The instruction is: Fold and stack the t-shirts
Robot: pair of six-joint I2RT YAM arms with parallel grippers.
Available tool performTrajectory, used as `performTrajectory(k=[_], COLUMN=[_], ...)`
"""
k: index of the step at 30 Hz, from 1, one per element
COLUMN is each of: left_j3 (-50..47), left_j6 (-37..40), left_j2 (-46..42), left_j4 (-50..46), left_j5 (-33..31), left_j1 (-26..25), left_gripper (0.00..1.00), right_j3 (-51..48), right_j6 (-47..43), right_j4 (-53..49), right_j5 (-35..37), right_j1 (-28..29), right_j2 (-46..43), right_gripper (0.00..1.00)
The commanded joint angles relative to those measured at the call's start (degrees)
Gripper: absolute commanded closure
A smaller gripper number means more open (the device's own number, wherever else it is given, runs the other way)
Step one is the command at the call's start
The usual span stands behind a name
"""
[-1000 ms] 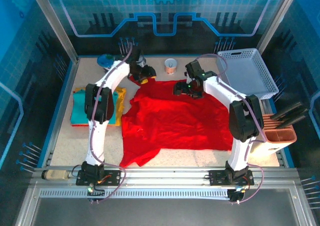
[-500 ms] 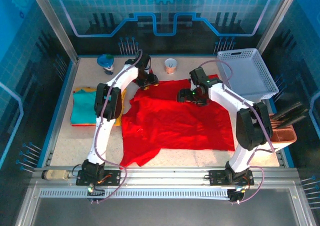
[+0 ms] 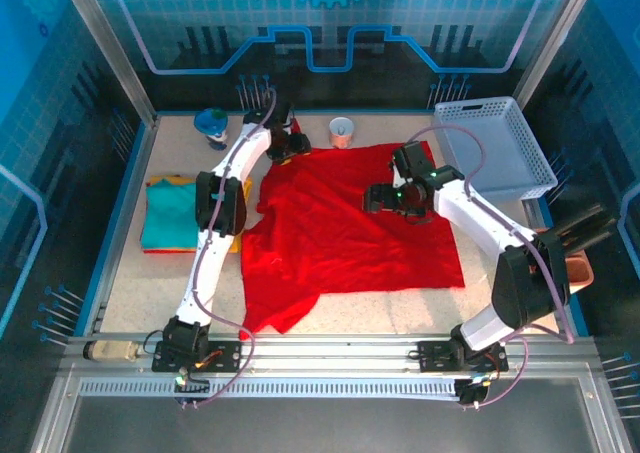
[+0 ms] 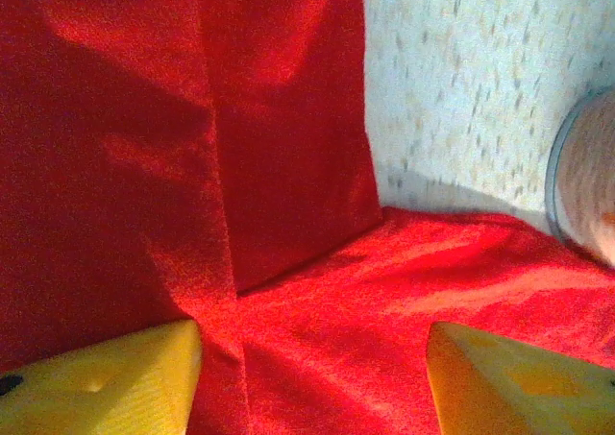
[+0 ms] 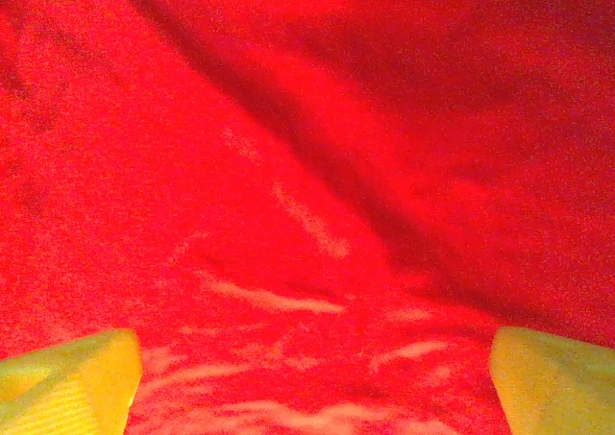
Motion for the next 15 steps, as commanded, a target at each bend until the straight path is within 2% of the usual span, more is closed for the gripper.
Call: performTrajectory(k=[1,7,11,15], left_j3=[3.3,-5.8,-12.2,-25.4], left_j6=[2.0,5.4,7.4,8.6], left_j2=[-0.7,-12.6,-20.5,-31.3], left_j4=[3.5,3.9,-0.8,-0.9], left_j5=[0.1,3.6,4.0,2.6], left_j1=[0.4,-0.5,-2.2,-4.8], left_gripper=[0.33,0.26,0.20,0.17], right_j3=[-2.8,-6.5,-6.9,-9.5], right_j6=[1.3,2.2,2.1,2.5], right_j4=[-0.6,-0.2,-2.6,-4.1], right_j5=[2.0,5.0,6.3,4.1], right_j1=[-0.3,-0.4,-1.8,-4.9], right_j2=[-3.0,-8.1,-9.9,-12.9], right_gripper=[0.03,0.00,0.00,0.00])
